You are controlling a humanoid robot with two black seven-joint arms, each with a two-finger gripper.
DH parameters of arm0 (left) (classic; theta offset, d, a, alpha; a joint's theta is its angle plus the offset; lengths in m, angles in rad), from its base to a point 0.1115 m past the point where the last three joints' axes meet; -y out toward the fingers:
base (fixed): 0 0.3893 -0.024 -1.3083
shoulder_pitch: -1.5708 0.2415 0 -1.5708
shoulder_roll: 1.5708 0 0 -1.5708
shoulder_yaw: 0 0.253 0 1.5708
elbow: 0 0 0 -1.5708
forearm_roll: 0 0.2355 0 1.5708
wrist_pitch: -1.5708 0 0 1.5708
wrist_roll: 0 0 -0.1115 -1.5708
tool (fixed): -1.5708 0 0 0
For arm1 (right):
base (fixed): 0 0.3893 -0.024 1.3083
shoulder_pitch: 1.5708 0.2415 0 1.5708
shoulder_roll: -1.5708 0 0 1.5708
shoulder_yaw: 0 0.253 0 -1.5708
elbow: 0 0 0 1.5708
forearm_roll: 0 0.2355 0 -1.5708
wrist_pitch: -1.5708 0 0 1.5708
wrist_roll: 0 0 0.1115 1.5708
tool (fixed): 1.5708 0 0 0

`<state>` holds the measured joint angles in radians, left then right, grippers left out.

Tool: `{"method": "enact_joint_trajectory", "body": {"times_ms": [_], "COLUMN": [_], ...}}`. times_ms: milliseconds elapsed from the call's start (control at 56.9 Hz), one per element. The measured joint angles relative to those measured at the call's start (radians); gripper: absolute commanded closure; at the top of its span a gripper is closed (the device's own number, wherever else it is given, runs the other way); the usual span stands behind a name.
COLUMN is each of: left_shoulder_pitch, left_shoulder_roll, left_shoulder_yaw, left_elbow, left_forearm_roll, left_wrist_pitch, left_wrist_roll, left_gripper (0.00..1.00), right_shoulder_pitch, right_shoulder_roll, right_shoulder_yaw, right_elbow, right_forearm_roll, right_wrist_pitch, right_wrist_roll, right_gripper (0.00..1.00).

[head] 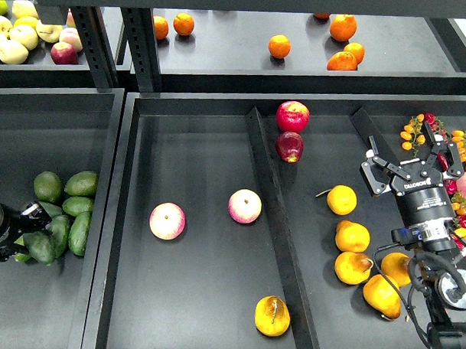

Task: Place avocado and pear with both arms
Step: 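Carry the avocado into the avocado bin and release it, then move the right gripper over the orange pear in the central bin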

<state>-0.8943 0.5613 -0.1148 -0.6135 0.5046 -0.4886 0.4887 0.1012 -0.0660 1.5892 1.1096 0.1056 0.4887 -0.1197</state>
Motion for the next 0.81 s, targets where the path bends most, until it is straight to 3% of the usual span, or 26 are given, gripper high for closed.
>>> {"method": "enact_joint_trajectory", "body": {"times_ms": [88, 387, 668, 808], "left_shoulder_pitch": [0.0, -0.007, -0.009, -0.01], "left_shoulder_roll": [-0.001, -0.001, 0.004, 0.009], "left_shoulder_yaw": [0.0, -0.001, -0.001, -0.001], "left_elbow": [0.0, 0.001, 0.002, 0.001], "left_forearm_roll": [0.0, 0.001, 0.0, 0.0], "left_wrist_pitch": [0.0, 0.0, 0.0, 0.0], "left_wrist_roll": [0.0, 0.0, 0.0, 0.0], "left_gripper": [0.01, 0.01, 0.01, 0.01], "right_shoulder_pitch": [0.0, 0.0, 0.006, 0.013], "right_shoulder_roll": [0.0, -0.003, -0.037, -0.096], "right_shoulder_yaw": [0.0, 0.0, 0.004, -0.009], "right_elbow": [0.0, -0.004, 0.002, 0.004], "right_forearm_roll": [0.0, -0.002, 0.0, -0.008], "right_wrist_pitch": [0.0, 0.0, 0.0, 0.0], "right_wrist_roll": [0.0, -0.005, -0.035, -0.081], "right_gripper": [0.0, 0.0, 0.0, 0.0]}}
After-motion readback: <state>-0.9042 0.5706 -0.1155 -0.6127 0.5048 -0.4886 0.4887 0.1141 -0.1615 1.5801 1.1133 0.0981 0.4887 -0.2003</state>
